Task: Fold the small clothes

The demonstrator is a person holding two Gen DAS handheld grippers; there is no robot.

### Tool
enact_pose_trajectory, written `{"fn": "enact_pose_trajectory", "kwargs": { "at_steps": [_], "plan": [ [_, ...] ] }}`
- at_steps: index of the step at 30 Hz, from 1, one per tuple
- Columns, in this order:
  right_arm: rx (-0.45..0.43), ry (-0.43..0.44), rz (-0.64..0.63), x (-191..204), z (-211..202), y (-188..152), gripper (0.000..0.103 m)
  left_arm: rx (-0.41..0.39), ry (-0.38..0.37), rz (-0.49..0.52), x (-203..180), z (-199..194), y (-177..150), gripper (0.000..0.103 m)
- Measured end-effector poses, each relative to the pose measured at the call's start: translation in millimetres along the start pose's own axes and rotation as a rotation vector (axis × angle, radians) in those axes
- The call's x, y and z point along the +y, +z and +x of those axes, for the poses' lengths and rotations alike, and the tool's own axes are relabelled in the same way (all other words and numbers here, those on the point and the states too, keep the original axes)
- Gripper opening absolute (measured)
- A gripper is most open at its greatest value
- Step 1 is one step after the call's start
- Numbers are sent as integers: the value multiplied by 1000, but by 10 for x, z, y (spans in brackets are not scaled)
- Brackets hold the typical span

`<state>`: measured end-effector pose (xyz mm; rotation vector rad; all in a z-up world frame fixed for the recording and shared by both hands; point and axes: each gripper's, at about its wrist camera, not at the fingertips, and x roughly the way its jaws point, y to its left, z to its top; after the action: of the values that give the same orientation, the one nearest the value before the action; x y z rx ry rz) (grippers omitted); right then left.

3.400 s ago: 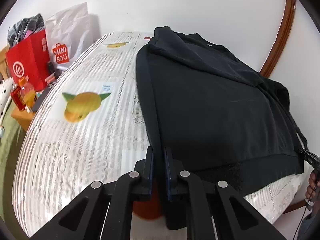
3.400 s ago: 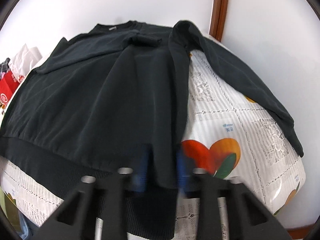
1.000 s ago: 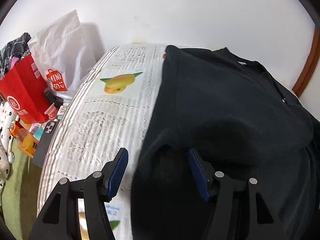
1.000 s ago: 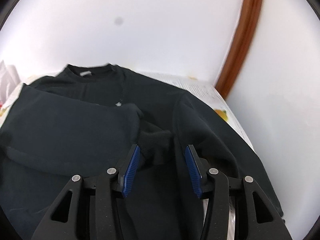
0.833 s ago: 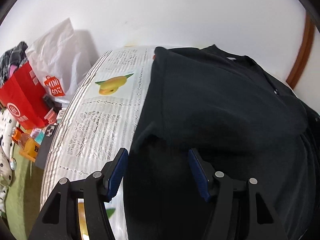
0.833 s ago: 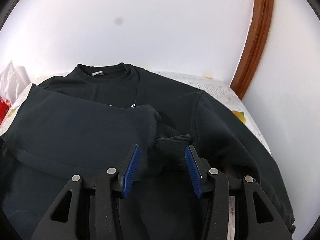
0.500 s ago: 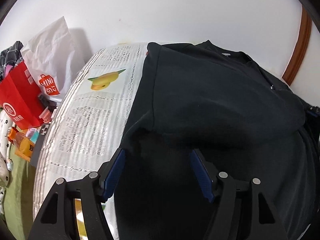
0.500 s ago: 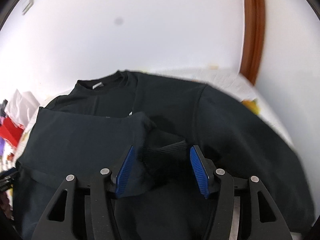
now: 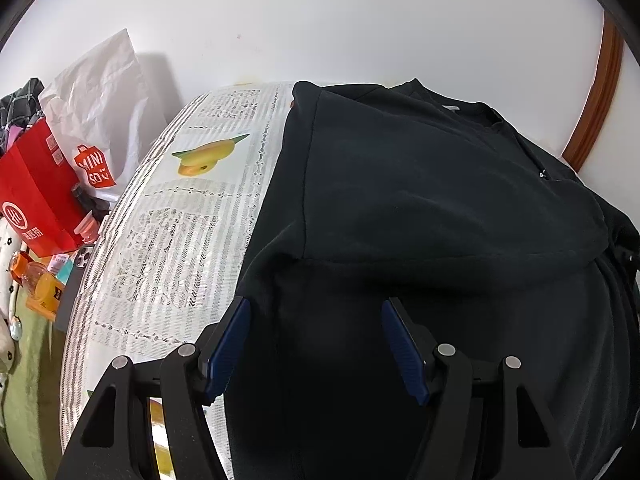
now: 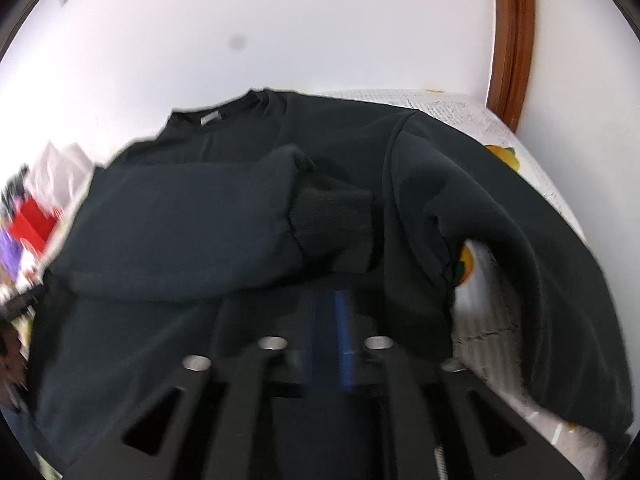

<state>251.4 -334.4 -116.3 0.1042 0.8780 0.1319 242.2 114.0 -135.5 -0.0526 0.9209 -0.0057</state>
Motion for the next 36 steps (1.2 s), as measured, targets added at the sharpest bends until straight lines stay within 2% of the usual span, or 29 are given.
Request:
{"fn": "enact_pose_trajectory", "kwargs": {
  "at_steps": [1,2,6,12,14,15,16,17,19,21,24,25,28,30,34,36],
  "plan": [
    [-6,4,23,-8,9,46,58,-1,-1,1,-3,-2,-3,66],
    [-22,6,46,-14,20,100,60,-3,0,2,-8,-4,-7,66],
    [-75,-66,50,17,130,278,60,2,-1,-7,16,23,-25,66],
    [2,-55,93,-55,532,430,60,13,3,-2,16,90,-51,67],
    [40,-40,100,-51,641,423,55,10,8,4,3,89,-55,67],
    [33,-46,97,-37,646,407,48,10,9,6,2,89,-56,67],
    [5,-55,74,-6,602,389,26,9,9,7,2,88,-59,67],
    [-8,-47,44,26,548,371,21,9,7,7,2,91,-61,67],
    [-32,-16,12,53,405,342,18,11,8,10,5,102,-61,67],
    [-77,-16,-21,39,204,303,18,11,12,16,-3,105,-62,68],
    [-101,20,-47,-35,42,248,20,5,16,22,-13,107,-67,68],
    [-97,16,-56,-60,30,218,23,4,16,24,-14,109,-71,69],
    [7,-19,-50,-102,151,164,29,5,22,30,-19,113,-72,69],
    [27,-73,-73,-70,138,143,32,7,23,28,-22,109,-70,69],
    [-113,-188,-151,111,-232,158,35,11,22,22,-22,94,-61,69],
    [-162,-177,-154,189,-340,222,35,9,20,18,-24,78,-52,69]
  ]
}}
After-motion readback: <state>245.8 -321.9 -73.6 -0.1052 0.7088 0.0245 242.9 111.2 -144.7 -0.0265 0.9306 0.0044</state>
